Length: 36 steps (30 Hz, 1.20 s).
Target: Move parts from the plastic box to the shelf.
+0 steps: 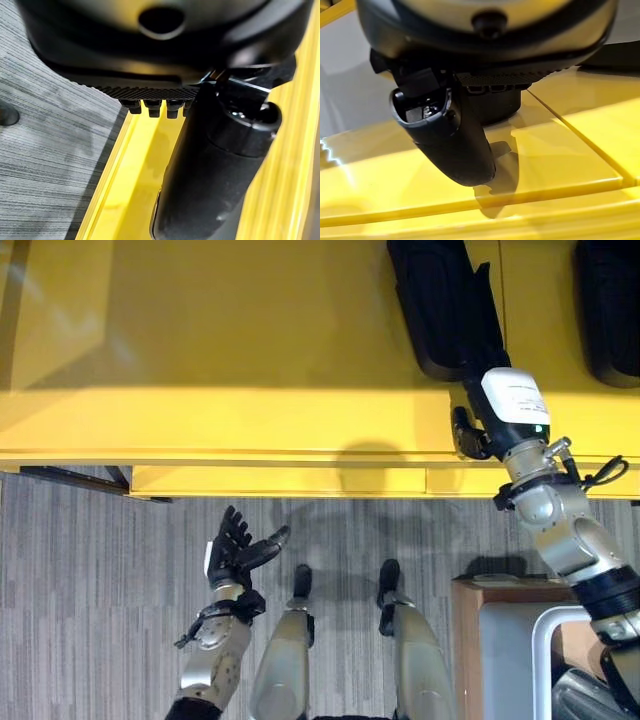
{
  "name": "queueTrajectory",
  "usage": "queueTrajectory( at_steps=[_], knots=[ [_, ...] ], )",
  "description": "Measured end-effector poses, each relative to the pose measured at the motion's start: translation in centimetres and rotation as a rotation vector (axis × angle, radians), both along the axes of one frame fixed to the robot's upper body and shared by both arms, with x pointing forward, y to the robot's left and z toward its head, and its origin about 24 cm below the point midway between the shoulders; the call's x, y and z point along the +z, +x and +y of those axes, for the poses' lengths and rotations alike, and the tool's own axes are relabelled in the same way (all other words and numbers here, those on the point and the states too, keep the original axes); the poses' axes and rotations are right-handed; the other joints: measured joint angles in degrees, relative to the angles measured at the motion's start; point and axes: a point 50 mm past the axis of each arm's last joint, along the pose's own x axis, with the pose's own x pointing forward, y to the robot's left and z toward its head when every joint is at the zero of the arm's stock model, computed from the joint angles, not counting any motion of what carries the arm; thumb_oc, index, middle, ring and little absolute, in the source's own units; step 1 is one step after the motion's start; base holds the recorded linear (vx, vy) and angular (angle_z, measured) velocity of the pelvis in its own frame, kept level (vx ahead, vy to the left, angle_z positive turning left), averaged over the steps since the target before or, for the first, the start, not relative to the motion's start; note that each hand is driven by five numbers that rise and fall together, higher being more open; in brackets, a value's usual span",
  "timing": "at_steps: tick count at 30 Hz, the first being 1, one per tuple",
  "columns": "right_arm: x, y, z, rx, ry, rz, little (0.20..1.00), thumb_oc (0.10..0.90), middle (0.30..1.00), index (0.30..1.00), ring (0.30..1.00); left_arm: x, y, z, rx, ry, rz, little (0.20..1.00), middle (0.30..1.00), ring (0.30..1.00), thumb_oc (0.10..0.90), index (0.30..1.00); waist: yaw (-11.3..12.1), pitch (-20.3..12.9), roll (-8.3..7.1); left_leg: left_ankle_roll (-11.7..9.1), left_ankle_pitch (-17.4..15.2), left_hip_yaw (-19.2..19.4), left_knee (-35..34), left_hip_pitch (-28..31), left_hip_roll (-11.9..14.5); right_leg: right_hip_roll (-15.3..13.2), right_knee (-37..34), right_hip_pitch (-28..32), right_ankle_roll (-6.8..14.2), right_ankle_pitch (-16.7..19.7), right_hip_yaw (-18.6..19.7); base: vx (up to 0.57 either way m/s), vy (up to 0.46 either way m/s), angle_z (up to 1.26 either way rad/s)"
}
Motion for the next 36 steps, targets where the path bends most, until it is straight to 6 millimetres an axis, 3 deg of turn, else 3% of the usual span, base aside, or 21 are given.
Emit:
queueTrajectory(
  at_steps=[24, 36],
  knots=[
    [-0.1, 0.0, 0.8, 0.019, 0.055, -0.007, 1.0, 0.9, 1.0, 1.0, 1.0, -0.2, -0.1, -0.3, 0.01, -0.021, 0.003, 1.0, 1.0, 1.0, 0.9, 1.0, -0.01, 0.02, 0.06, -0.13, -0.03, -0.02, 0.02, 0.0, 0.24, 0.23, 0.15, -0.03, -0.25, -0.17, -0.1, 0.0, 0.0, 0.0],
    [0.0, -0.2, 2.1, 0.071, 0.105, -0.013, 1.0, 0.9, 1.0, 1.0, 1.0, -0.2, -0.1, -0.3, 0.014, -0.021, 0.004, 1.0, 1.0, 1.0, 0.9, 1.0, 0.06, 0.03, 0.06, -0.19, -0.04, 0.0, 0.03, 0.05, 0.27, 0.27, 0.22, -0.02, -0.25, -0.18, -0.1, 0.0, 0.0, 0.0]
  ],
)
